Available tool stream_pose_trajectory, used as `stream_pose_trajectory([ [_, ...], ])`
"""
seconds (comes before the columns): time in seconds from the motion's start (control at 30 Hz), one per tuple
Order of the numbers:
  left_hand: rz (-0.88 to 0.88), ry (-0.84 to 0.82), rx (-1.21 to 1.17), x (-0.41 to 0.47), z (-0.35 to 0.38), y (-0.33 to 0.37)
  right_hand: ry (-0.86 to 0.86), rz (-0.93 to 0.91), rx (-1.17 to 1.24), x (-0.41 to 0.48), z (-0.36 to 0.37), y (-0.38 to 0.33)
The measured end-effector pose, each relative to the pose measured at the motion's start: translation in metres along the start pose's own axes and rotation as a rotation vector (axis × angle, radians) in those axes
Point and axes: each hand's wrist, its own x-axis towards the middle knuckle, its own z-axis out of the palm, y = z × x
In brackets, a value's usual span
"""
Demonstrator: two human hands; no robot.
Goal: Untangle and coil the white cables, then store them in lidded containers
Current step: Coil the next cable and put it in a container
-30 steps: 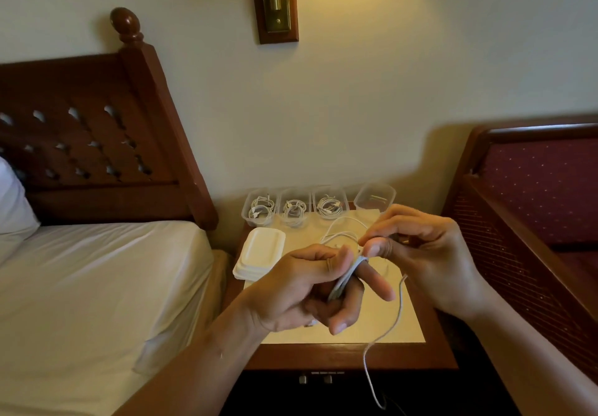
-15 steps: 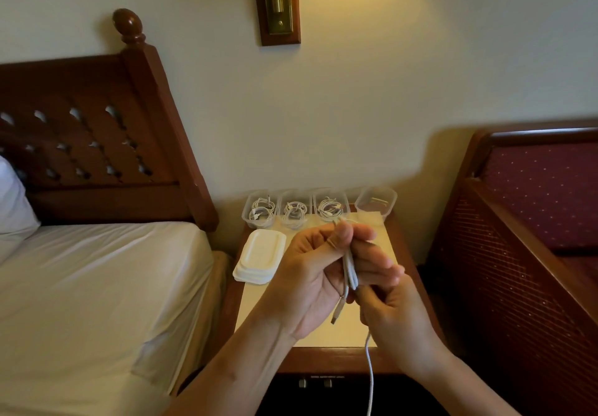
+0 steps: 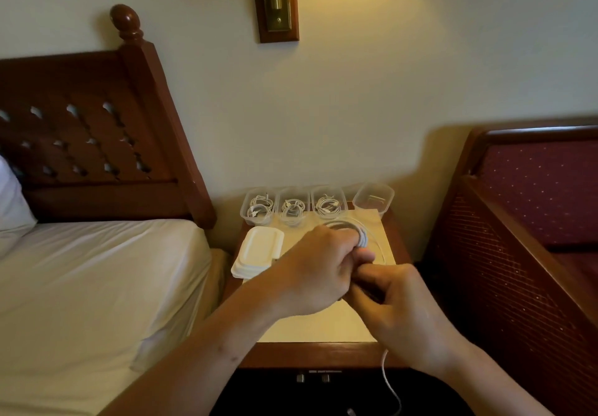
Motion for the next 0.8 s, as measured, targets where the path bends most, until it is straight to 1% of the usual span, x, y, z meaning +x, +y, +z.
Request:
stream_pose_trajectory([
  [0.03,-0.014,-0.057,0.024,-0.002,-0.004,-0.001,0.018,-0.026,-0.018,0.000,-0.005,-0.002],
  [0.07,-0.055,-0.110,-0.006,-0.004,-0.008,-0.003,0.039,-0.047,-0.014,-0.001,-0.012,-0.004],
  [0.1,-0.109,-0.162,-0.095,-0.008,-0.012,-0.005,0.046,-0.060,0.002,-0.001,-0.021,-0.005],
  [0.17,-0.169,-0.294,-0.382,-0.016,-0.018,-0.009,0.000,-0.096,0.026,-0.001,-0.034,-0.011],
  [0.23,-0.136,-0.422,-0.641,-0.022,-0.017,-0.009,-0.034,-0.142,0.044,0.000,-0.040,-0.013],
  [0.3,-0.075,-0.503,-0.769,-0.025,-0.014,-0.006,0.000,-0.196,0.056,0.005,-0.042,-0.015],
  [0.33,-0.060,-0.512,-0.821,-0.026,-0.013,-0.006,0.018,-0.232,0.062,0.008,-0.042,-0.015],
  [0.43,-0.058,-0.460,-0.987,-0.028,-0.011,-0.007,0.078,-0.331,0.105,0.014,-0.038,-0.011],
  [0.53,-0.064,-0.462,-1.051,-0.032,-0.007,-0.005,0.168,-0.377,0.186,0.017,-0.035,-0.012],
  [0.63,-0.035,-0.420,-1.214,-0.036,0.001,0.001,0.158,-0.402,0.269,0.021,-0.034,-0.006],
  [0.7,0.001,-0.347,-1.371,-0.034,0.007,0.004,0.162,-0.390,0.349,0.027,-0.028,0.002],
  [0.8,0.036,-0.198,-1.517,-0.029,0.017,0.010,0.217,-0.262,0.434,0.029,-0.015,0.015],
])
